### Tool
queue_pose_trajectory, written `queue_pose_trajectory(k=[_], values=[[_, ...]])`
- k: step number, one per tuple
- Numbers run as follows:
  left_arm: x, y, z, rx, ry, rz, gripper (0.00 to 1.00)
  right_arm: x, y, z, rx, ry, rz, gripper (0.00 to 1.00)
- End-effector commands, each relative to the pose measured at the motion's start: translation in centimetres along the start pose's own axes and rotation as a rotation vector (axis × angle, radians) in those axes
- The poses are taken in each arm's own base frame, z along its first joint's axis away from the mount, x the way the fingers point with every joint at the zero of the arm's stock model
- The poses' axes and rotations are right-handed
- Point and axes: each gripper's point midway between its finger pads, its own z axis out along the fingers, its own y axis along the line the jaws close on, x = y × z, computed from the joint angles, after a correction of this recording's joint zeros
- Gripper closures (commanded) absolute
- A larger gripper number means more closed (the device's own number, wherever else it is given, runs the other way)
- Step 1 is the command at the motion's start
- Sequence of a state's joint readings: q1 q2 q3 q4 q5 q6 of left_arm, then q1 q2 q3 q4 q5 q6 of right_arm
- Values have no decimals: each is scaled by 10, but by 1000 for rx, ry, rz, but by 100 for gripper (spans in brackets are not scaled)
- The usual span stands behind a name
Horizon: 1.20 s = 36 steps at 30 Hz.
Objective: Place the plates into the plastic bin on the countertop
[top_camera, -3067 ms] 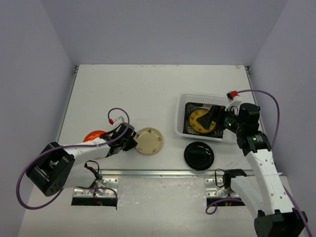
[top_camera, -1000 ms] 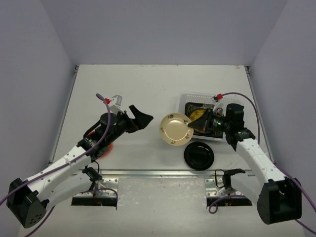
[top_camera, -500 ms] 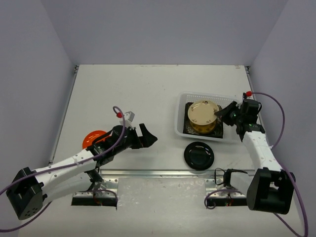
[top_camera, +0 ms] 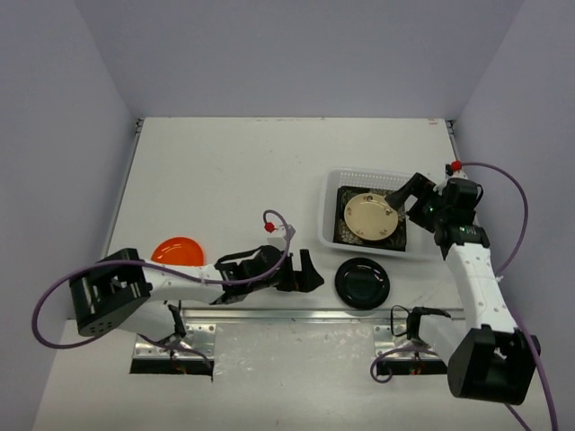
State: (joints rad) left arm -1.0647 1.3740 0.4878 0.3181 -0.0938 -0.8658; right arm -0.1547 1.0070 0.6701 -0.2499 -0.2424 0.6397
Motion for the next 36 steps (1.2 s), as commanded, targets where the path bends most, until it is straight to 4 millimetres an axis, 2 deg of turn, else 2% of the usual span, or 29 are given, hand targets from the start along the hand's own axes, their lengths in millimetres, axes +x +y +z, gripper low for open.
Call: queue_pose_trajectory(k=[1,3,6,11,14,18,19,20,25,26,27,28,29,33,36], values=[[-16,-49,28,113,-64,-31,0,-18,20,-31,-60,-85,-95,1],[-17,-58,36,127,-60,-31,0,-16,26,-37,-94,-85,-106,1],[-7,-59,58,124,-26,-25,4,-8,43,-52,-191,-78,-134,1],[13,-44,81,85,26,-53,19,-1,55,-64,-264,-71,-158,1],[20,-37,90,66,34,-66,24,5,58,-66,-291,-57,-151,1],[29,-25,99,43,43,-80,39,9,65,-69,-334,-45,-139,1],[30,-25,101,44,45,-85,49,10,65,-69,-340,-46,-138,1],[32,-25,102,43,48,-87,53,9,66,-71,-345,-54,-140,1],[37,-12,110,-2,44,-95,59,4,70,-79,-349,-86,-152,1],[36,-12,110,-2,42,-95,64,3,70,-80,-345,-92,-154,1],[37,-8,111,-10,41,-93,82,1,72,-84,-348,-102,-160,1],[38,-6,112,-18,41,-93,92,-1,73,-87,-352,-114,-165,1],[39,-4,113,-26,39,-93,96,-3,75,-90,-356,-126,-170,1],[37,4,106,-53,22,-101,100,-5,79,-97,-368,-140,-183,1],[25,-2,93,-51,-12,-95,100,-3,81,-96,-381,-126,-180,1]])
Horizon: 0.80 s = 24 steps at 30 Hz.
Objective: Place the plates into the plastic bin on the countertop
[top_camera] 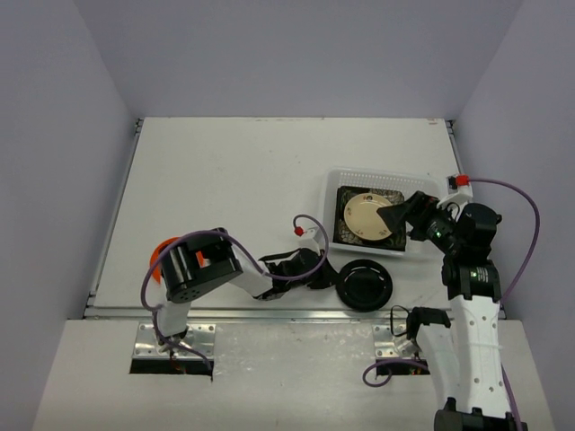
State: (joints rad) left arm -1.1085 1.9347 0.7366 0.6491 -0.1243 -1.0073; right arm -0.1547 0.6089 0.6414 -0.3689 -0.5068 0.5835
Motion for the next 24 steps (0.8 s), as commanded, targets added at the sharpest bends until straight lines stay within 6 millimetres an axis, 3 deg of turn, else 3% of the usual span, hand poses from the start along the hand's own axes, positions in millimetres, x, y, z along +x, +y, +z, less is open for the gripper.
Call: queue_pose_trajectory(k=[1,3,6,9,16,20,24], values=[[-1,15,-21,-73,-15,33,100,-16,14,-3,-45,-34,-28,1],[-6,7,-33,-57,-21,55,100,-13,15,-2,-56,-26,-25,1],[-21,-25,-60,1,-55,107,100,-11,14,0,-60,-16,-26,1],[-29,-37,-91,7,-66,148,100,-13,15,-1,-61,-18,-27,1],[-74,-78,-148,69,-172,174,100,-33,27,-11,-55,-73,-34,1],[-109,-64,-148,-79,-238,181,100,-50,37,-23,-40,-124,-43,1],[-156,-59,-123,-95,-265,136,100,-66,49,-41,-35,-191,-75,1]])
